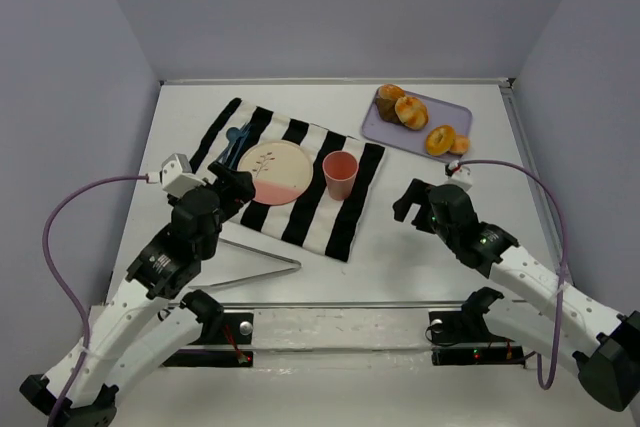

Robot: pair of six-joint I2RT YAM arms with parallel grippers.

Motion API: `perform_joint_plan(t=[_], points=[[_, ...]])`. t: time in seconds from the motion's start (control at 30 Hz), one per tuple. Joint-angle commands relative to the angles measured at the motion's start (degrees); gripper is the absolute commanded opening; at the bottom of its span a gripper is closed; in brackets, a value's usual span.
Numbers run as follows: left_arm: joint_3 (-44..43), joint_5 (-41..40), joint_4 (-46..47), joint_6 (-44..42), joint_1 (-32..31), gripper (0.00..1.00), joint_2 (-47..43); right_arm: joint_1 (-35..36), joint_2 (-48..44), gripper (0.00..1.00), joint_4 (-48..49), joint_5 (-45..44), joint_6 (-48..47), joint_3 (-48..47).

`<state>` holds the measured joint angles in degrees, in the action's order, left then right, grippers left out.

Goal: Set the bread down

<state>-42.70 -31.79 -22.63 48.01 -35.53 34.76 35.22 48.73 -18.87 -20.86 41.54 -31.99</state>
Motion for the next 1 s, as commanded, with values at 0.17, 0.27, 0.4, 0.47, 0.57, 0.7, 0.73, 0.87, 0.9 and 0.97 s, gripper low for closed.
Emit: perform_joint_plan(t=[0.17,0.27,0.4,0.47,0.57,0.7,0.73,0.87,0.9,0.97], points=[[0.07,-0.91,-1.62,1.91,0.2,0.99,-1.01,0.02,-6.98,1.0,10.6,4.6,-8.13,-1.94],[-0.37,0.06,-1.8,2.0,0.2,0.99,-1.19,0.02,-9.09,1.0,13.58,7.66,-12.87,-3.43],[-1.16,-0.29,-3.64,2.97,0.2,0.99,-1.8,0.02,-5.6,1.0,16.33,23.81,-20.7,-7.28],[-1.77,-0.82,-5.39,3.84,0.2,0.99,-1.8,2.82,-0.42,1.0,12.3,25.17,-24.04,-13.43],[-2.48,-1.69,-7.68,5.33,0.2,0.99,-1.98,17.17,9.69,1.0,11.4,15.21,-32.2,-20.19],[-3.09,-1.87,-9.53,6.4,0.2,0.99,-2.86,26.98,21.47,1.0,11.23,17.42,-43.71,-26.71],[-3.18,-1.7,-10.14,6.57,0.2,0.99,-3.47,28.48,23.67,1.0,11.23,17.52,-45.91,-28.9],[-3.36,-2.13,-11.82,7.27,0.2,0.99,-4.97,35.25,35.44,1.0,10.0,15.94,-56.91,-34.1],[-3.27,-2.22,-12.08,7.36,0.2,0.99,-5.4,37.35,40.43,1.0,9.65,16.03,-58.23,-36.63],[-3.18,-1.79,-12.26,7.36,0.2,0.99,-5.67,39.21,47.38,1.0,8.42,15.59,-61.92,-39.37]])
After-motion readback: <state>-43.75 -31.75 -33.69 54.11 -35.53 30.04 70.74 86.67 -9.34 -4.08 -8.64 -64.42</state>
